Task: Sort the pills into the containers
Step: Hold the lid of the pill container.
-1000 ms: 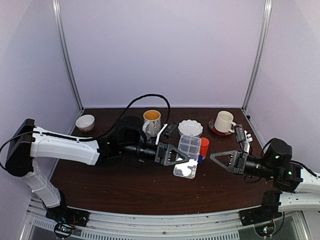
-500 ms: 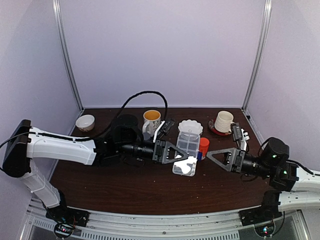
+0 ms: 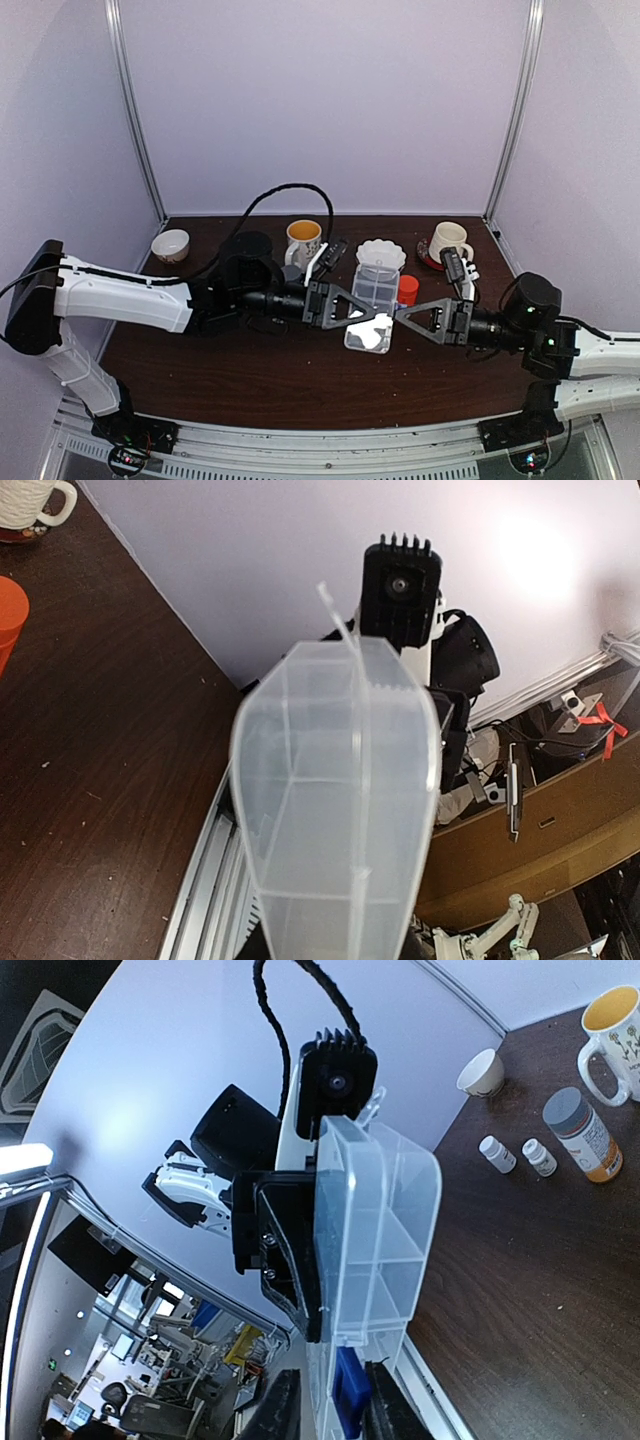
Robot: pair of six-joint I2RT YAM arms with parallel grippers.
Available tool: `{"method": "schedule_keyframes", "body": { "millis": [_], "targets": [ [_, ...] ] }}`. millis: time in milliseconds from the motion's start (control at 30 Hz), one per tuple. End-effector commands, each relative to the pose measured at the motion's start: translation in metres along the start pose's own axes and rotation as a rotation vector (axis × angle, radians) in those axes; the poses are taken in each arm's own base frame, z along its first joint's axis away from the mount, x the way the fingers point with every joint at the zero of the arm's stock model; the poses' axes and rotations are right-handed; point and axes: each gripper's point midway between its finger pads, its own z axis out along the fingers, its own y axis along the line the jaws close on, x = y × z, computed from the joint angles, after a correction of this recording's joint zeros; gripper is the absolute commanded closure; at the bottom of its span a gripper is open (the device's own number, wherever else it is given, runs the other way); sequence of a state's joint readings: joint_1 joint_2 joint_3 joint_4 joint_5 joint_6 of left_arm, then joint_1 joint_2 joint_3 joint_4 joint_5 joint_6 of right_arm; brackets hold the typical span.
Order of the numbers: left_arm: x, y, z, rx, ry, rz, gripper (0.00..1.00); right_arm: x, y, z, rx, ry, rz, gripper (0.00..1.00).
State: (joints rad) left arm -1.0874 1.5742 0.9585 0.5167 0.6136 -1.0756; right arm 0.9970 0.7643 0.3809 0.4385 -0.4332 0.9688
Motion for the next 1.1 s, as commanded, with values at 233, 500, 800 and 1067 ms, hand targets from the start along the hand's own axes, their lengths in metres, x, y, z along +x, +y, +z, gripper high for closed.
{"method": "schedule_keyframes", "body": {
  "millis": [233, 500, 800, 1067],
  "targets": [
    [0.001, -0.004, -0.003, 0.036, -0.014, 0.027, 0.64, -0.006, 0.003, -0.003, 0.004, -0.025, -0.023, 0.97],
    [0.006, 0.019, -0.003, -0.010, -0.035, 0.005, 0.51, 0.006, -0.028, 0.001, 0.100, 0.002, 0.006, 1.00],
    [0.025, 0.068, -0.009, -0.053, -0.058, -0.063, 0.35, 0.032, -0.070, 0.010, 0.153, 0.036, 0.059, 1.00],
    [0.055, 0.129, -0.012, -0.186, -0.021, -0.132, 0.33, 0.058, -0.111, 0.026, 0.210, 0.097, 0.098, 1.00]
  ]
}}
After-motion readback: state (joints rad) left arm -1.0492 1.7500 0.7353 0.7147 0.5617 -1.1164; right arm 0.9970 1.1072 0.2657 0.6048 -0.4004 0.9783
